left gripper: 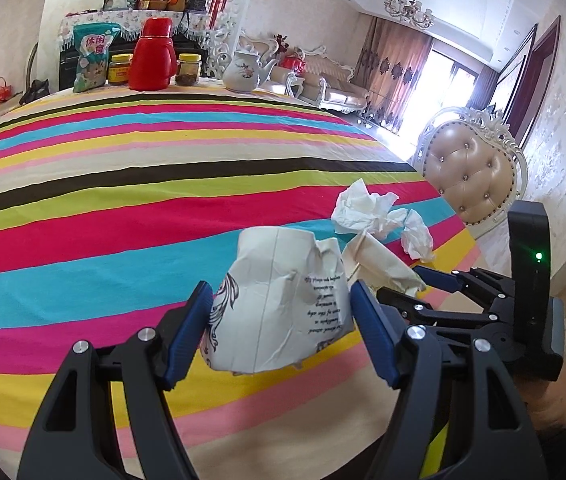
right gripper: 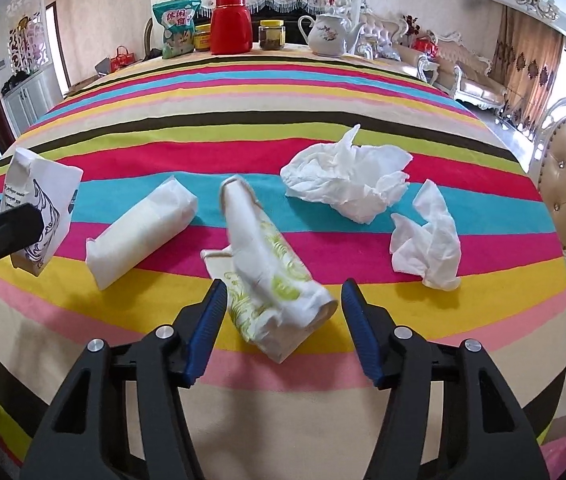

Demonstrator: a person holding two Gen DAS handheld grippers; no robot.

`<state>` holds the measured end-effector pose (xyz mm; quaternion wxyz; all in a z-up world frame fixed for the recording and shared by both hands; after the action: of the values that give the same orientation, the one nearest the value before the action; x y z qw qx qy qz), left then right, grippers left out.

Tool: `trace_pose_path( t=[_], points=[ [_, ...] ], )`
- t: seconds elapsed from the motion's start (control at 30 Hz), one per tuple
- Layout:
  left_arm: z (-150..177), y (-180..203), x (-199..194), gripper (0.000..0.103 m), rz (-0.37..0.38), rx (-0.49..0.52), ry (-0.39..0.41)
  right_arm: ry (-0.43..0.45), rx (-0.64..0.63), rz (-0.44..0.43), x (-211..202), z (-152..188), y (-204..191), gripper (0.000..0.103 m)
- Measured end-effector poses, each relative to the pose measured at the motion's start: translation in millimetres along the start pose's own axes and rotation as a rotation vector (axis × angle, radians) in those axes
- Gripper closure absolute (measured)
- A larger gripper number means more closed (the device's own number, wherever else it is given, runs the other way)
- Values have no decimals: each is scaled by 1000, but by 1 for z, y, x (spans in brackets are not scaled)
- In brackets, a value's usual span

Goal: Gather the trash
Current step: 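Grasp the white-and-green paper bag with the right gripper while the left gripper holds its bag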

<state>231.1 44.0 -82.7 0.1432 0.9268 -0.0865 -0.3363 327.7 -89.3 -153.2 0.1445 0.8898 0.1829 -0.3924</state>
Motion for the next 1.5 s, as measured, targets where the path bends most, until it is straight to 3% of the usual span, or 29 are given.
trace_pose_path(
  t=[0.37, 0.43, 0.97, 1.13, 1.5],
  points=[
    [0, -3, 0, 34, -2, -9, 1, -11, -20, -7, 11, -10, -5, 46],
    [0, -4, 1, 34, -4, -11, 1, -25, -25, -13, 16, -9, -6, 53],
    [1, -3, 2, 34, 2, -7, -2, 6, 35, -24, -9, 2, 10, 71],
    [1, -1, 2, 34, 2, -4, 0, 17, 57, -24, -18, 4, 17, 81],
    [1, 4, 1, 34, 12, 5, -1, 22, 85, -29, -31, 18, 26, 83]
  ],
)
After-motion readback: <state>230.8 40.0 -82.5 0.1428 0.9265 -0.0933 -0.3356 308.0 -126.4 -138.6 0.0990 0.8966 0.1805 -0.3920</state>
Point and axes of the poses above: each gripper's, at about its wrist camera, not at the fingertips, and x roughly the way its jaws point, y to its right, z to its underside, the point moved 9 cm from there along x, roughly the way its jaws point, and after that the axes turned 6 degrees about z, right-handed, at the moved point
